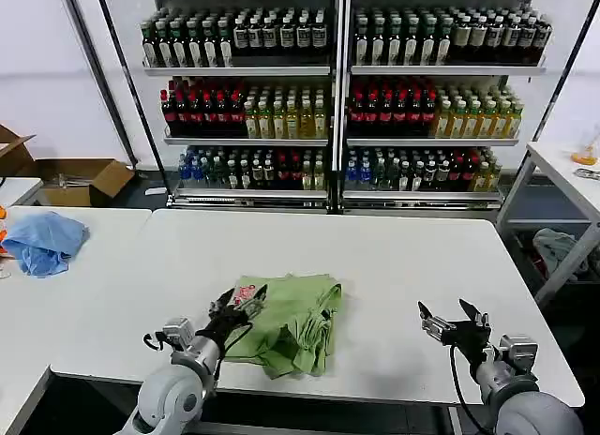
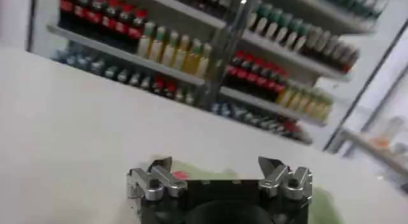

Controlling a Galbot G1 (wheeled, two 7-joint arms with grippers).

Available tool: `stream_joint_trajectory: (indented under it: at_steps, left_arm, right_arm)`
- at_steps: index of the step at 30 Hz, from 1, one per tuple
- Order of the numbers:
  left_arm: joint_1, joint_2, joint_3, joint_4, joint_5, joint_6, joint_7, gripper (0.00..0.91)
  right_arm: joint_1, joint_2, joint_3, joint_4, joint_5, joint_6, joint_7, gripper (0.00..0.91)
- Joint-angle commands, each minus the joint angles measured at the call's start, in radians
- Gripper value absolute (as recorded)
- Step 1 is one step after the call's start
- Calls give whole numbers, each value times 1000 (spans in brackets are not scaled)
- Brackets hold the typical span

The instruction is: Fold and organize the clothes.

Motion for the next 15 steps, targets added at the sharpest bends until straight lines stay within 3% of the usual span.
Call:
stream_joint_trajectory:
  at_steps: [1,9,10,11,12,13,15]
  left_arm:
    - [21,3,-8,125,252,33,-17,907]
    - [11,-14,15,131,137,71,-16,907]
    - [8,-18,18,132,122,72,-14,786]
    - [3,-22,19,132,106,72,-9,353]
    - [1,-24,18,129,62,71,-5,81]
    - [-1,-26,16,124,34,72,-1,20]
    - [-3,-29,12,107,-20,72,17,20]
  right_arm:
    - [-7,-5,11,9,1,-1,0,907]
    - [-19,-13,25,20,6,-2,1,907]
    - [-18,-13,25,20,7,-2,1,907]
    - [-18,-12,25,21,7,-2,2,907]
    - [-17,-11,25,22,7,-2,2,907]
    - [-17,-10,25,22,7,-3,2,907]
    - [-19,-7,24,25,7,-3,3,907]
